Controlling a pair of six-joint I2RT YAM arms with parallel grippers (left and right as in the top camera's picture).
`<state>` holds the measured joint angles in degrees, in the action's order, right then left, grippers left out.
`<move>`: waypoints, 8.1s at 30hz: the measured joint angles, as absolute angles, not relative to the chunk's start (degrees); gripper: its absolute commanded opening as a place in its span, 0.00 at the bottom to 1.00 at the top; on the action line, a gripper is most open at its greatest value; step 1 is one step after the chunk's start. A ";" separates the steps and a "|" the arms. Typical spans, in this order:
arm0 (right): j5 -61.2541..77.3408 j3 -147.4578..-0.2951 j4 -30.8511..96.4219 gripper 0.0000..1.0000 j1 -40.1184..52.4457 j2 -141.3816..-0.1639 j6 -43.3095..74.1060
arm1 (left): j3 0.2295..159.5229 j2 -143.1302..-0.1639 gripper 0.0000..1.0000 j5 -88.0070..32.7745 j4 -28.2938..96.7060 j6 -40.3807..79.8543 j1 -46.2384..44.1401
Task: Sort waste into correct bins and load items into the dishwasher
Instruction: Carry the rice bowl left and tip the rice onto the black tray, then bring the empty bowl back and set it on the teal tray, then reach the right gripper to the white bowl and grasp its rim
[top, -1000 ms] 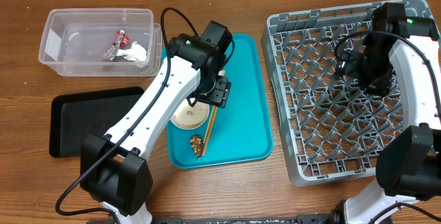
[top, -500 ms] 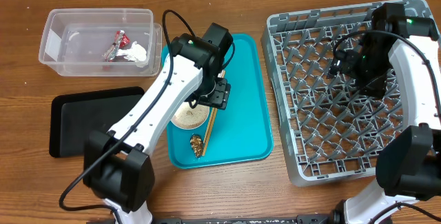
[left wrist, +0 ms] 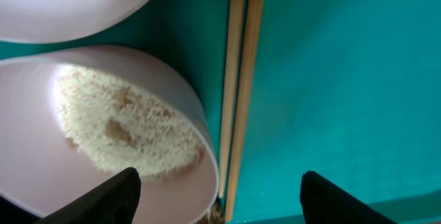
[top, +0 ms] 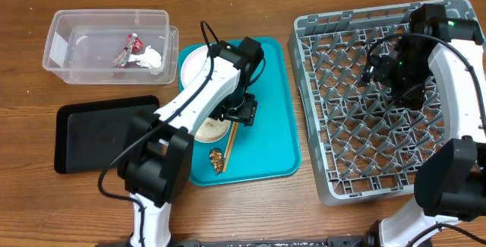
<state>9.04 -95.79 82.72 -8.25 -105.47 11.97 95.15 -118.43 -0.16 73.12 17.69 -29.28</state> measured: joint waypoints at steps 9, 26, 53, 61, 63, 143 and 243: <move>9.04 -95.79 82.70 1.00 -8.25 -105.47 11.97 | 95.09 -124.44 0.36 -0.12 71.16 18.02 -29.28; 9.04 -95.79 83.64 1.00 -8.25 -105.47 11.97 | 95.09 -124.64 0.04 1.67 72.07 18.11 -29.28; 8.99 -95.79 84.60 1.00 -8.25 -105.36 10.48 | 95.33 -102.59 0.04 -6.79 74.19 14.63 -8.25; 8.99 -95.79 84.66 1.00 -8.25 -105.36 10.48 | 83.59 -102.43 0.04 -19.42 64.20 5.93 7.22; 8.99 -95.79 84.66 1.00 -8.25 -105.36 10.48 | 79.99 -102.43 0.04 -23.09 61.47 3.84 11.05; 7.88 -95.79 83.22 1.00 -8.25 -105.36 10.48 | 71.20 -102.41 0.04 -24.18 37.21 3.68 -25.15; 10.72 -89.23 60.58 0.04 24.91 -119.59 13.41 | 81.97 -87.26 0.68 -5.32 65.80 17.67 2.68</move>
<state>10.72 -89.23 60.58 24.91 -119.59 13.41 81.97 -87.26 -5.32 65.80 17.67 2.68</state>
